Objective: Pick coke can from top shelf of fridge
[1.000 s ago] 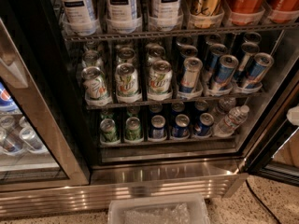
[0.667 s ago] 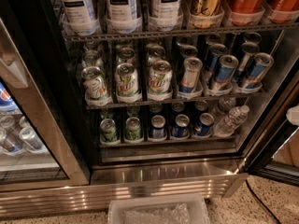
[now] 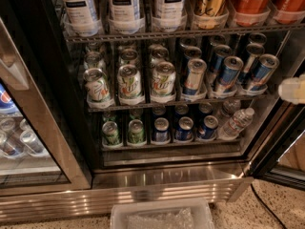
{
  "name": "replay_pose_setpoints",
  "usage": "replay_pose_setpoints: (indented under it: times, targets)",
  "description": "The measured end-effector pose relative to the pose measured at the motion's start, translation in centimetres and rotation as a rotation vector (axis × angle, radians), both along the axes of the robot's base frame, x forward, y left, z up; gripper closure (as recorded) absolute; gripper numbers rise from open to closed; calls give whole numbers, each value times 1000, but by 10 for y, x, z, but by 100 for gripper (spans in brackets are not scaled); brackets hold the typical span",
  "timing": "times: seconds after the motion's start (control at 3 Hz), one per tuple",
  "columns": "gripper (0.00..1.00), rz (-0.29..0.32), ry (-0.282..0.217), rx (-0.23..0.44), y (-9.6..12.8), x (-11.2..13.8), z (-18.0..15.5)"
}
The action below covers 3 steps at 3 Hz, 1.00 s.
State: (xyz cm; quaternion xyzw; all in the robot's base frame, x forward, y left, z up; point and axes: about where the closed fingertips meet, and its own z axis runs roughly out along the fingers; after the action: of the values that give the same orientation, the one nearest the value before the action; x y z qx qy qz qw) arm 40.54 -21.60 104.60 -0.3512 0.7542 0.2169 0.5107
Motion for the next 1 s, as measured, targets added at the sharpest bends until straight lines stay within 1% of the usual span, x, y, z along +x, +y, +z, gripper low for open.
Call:
replay_pose_setpoints:
  times: [0.33,0.67,1.0]
  targets:
    - [0,16,-20,70,12,-2,19]
    - [0,16,-20,70,12,-2,19]
    - [0,31,-58,136,36,2,22]
